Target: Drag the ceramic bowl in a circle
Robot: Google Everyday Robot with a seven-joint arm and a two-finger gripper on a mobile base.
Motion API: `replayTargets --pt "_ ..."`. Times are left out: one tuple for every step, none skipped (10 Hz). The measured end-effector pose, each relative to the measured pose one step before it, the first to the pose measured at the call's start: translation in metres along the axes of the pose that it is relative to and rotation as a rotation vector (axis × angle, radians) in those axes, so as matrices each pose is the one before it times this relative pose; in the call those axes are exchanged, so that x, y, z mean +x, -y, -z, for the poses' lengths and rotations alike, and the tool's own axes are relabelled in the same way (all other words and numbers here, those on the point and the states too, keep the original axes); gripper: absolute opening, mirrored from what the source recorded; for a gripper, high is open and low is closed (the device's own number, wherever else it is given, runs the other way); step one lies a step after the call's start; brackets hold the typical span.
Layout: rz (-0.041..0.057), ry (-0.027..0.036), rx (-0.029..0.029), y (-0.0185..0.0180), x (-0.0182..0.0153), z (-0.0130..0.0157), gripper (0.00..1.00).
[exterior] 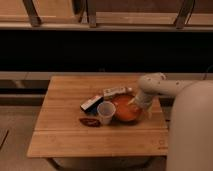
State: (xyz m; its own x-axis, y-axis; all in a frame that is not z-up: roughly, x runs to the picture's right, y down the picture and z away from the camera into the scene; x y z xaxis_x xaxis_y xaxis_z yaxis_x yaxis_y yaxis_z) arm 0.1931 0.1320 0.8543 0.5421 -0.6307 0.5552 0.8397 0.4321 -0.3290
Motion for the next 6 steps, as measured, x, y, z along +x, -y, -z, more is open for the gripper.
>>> replayTargets --pt "0.00525 -0.01231 -0.01697 0.00655 0.00105 0.00246 0.80" --pt "0.00189 -0.00581 -0.01166 0.00023 0.00081 0.00079 0.80" --pt "-0.00243 -0.00188 -0.00250 -0.00322 0.00115 0.00015 0.77" --pt "-0.00104 0.00172 -0.00249 -0.00110 -0.00030 -0.00004 0.74" --pt "0.00190 -0.00042 0.00105 0.00149 -0.00022 0.00002 0.76" --pt "-0.00010 0.00123 0.00356 0.00208 -0.00063 -0.00002 0.80"
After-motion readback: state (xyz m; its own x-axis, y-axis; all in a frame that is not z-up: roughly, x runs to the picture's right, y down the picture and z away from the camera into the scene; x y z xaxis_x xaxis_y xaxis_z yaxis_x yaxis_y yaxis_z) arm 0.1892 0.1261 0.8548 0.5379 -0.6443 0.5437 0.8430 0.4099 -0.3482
